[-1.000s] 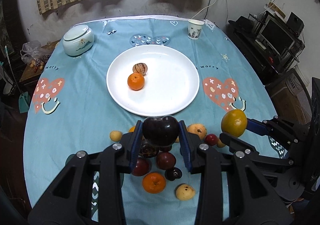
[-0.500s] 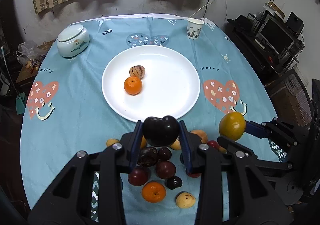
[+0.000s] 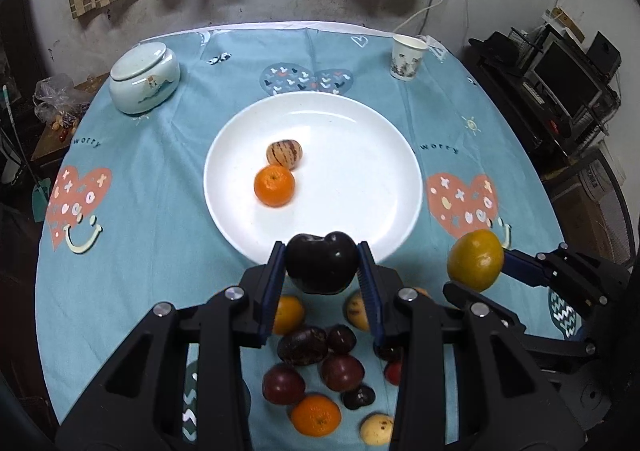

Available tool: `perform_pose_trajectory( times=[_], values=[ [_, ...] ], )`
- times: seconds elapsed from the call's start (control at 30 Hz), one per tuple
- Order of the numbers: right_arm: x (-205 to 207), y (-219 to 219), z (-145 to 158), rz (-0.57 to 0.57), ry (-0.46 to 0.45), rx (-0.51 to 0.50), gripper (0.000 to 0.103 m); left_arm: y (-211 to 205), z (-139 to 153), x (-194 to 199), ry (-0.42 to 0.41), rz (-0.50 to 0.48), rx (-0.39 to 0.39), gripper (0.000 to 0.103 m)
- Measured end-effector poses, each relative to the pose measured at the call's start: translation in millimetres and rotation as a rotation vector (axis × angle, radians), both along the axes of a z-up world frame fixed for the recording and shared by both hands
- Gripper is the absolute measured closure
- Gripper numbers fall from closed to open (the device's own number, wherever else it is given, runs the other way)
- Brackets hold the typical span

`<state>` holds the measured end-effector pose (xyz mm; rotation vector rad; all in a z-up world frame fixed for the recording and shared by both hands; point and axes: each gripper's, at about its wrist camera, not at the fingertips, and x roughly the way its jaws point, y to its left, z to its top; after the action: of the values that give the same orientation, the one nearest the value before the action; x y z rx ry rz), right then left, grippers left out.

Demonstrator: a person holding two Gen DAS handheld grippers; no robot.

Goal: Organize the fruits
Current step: 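Carry the plum and yellow-green orange to the plate and release both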

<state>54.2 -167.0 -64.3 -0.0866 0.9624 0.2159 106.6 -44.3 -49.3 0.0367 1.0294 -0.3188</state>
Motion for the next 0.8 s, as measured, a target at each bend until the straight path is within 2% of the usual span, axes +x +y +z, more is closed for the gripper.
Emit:
perform_pose_trajectory(
  times=[0.37,0.8],
  values=[
    [67,-11,-6,-0.01,0.004,0.008,0.062,-9,-7,45,-0.067,0.069,0.109,0.067],
    [121,-2,-30,0.01,0.042,0.012,0.062,-8,-40,82,-0.016,0.1,0.147,0.067]
  ],
)
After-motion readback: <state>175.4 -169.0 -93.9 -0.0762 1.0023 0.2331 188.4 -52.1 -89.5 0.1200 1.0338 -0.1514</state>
